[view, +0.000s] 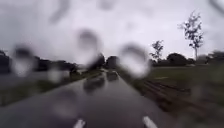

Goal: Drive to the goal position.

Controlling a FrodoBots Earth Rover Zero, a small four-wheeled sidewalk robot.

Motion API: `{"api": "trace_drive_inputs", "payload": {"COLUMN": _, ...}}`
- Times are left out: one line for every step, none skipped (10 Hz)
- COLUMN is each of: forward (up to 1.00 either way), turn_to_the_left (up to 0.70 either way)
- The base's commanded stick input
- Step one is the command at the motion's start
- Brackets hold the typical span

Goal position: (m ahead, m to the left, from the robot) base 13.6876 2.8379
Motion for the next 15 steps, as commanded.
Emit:
{"api": "trace_drive_inputs", "payload": {"forward": 0.85, "turn_to_the_left": 0.0}}
{"api": "trace_drive_inputs", "payload": {"forward": 0.85, "turn_to_the_left": 0.0}}
{"api": "trace_drive_inputs", "payload": {"forward": 0.85, "turn_to_the_left": 0.0}}
{"api": "trace_drive_inputs", "payload": {"forward": 0.85, "turn_to_the_left": 0.0}}
{"api": "trace_drive_inputs", "payload": {"forward": 0.85, "turn_to_the_left": 0.0}}
{"api": "trace_drive_inputs", "payload": {"forward": 0.85, "turn_to_the_left": 0.0}}
{"api": "trace_drive_inputs", "payload": {"forward": 0.85, "turn_to_the_left": 0.0}}
{"api": "trace_drive_inputs", "payload": {"forward": 0.85, "turn_to_the_left": 0.0}}
{"api": "trace_drive_inputs", "payload": {"forward": 0.85, "turn_to_the_left": 0.0}}
{"api": "trace_drive_inputs", "payload": {"forward": 0.85, "turn_to_the_left": 0.0}}
{"api": "trace_drive_inputs", "payload": {"forward": 0.85, "turn_to_the_left": 0.0}}
{"api": "trace_drive_inputs", "payload": {"forward": 0.85, "turn_to_the_left": 0.0}}
{"api": "trace_drive_inputs", "payload": {"forward": 0.85, "turn_to_the_left": 0.0}}
{"api": "trace_drive_inputs", "payload": {"forward": 0.85, "turn_to_the_left": 0.0}}
{"api": "trace_drive_inputs", "payload": {"forward": 0.85, "turn_to_the_left": 0.0}}
